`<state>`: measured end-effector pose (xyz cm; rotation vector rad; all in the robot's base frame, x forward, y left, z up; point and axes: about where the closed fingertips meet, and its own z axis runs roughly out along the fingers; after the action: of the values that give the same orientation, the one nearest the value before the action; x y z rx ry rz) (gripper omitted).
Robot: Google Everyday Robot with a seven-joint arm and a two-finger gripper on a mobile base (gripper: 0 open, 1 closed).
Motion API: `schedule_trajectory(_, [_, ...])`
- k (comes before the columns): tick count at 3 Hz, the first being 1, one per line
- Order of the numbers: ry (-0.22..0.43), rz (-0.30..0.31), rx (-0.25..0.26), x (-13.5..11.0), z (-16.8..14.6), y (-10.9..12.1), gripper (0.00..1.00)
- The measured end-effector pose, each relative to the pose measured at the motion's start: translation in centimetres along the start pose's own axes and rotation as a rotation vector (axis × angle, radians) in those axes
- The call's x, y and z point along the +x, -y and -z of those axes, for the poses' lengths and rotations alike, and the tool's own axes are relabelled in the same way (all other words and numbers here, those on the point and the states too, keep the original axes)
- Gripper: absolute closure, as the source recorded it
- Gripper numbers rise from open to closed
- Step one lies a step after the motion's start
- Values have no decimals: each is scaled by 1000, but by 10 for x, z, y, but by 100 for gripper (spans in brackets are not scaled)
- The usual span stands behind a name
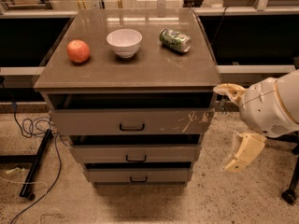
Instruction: Open middle drawer
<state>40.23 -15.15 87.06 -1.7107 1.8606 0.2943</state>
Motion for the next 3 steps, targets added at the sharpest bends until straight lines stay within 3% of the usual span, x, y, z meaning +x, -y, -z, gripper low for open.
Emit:
schedule_trajectory(1, [31, -10, -38, 8, -37, -17, 0])
schedule_trajectory(3, [85, 6, -75, 21, -131, -29, 0])
